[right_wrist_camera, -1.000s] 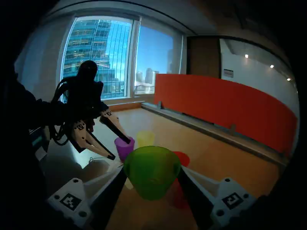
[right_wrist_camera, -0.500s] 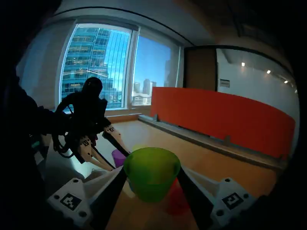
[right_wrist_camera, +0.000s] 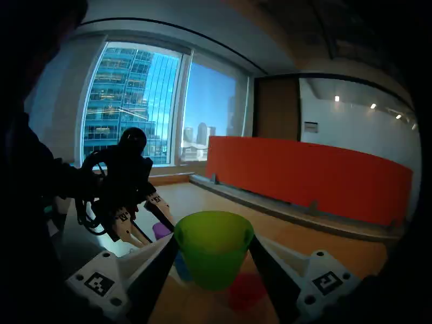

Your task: Pour water

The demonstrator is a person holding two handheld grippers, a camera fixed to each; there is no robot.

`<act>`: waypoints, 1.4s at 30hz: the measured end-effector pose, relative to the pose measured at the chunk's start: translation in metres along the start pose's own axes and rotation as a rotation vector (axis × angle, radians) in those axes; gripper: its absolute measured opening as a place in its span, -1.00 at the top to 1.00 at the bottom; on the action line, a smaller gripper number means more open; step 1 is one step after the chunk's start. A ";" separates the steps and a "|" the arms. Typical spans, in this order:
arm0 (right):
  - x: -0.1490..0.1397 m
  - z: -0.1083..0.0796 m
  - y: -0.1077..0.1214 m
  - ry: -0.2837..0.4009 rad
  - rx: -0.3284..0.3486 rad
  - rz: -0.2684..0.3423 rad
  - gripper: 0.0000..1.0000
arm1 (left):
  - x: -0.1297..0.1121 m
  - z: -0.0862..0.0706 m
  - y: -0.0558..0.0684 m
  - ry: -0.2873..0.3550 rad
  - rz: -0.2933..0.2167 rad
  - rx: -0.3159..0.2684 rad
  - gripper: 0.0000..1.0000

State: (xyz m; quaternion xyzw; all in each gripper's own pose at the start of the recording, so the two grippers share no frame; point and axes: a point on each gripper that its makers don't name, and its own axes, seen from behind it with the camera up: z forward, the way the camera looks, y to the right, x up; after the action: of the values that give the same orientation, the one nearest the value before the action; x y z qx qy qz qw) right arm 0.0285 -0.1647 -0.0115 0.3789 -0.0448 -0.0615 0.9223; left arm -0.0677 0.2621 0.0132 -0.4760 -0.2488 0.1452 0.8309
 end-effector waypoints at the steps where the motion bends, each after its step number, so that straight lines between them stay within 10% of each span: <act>1: 0.001 0.000 0.001 0.002 -0.001 0.001 -0.84 | -0.001 0.001 0.000 -0.003 0.001 -0.001 -0.94; 42: -0.021 -0.007 0.020 -0.039 -0.026 0.013 -0.84 | -0.012 0.042 -0.011 -0.090 0.012 0.020 -0.94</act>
State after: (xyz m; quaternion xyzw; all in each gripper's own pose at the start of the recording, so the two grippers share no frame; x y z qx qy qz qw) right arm 0.0097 -0.1427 -0.0026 0.3652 -0.0643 -0.0634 0.9265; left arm -0.1010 0.2810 0.0377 -0.4622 -0.2817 0.1740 0.8226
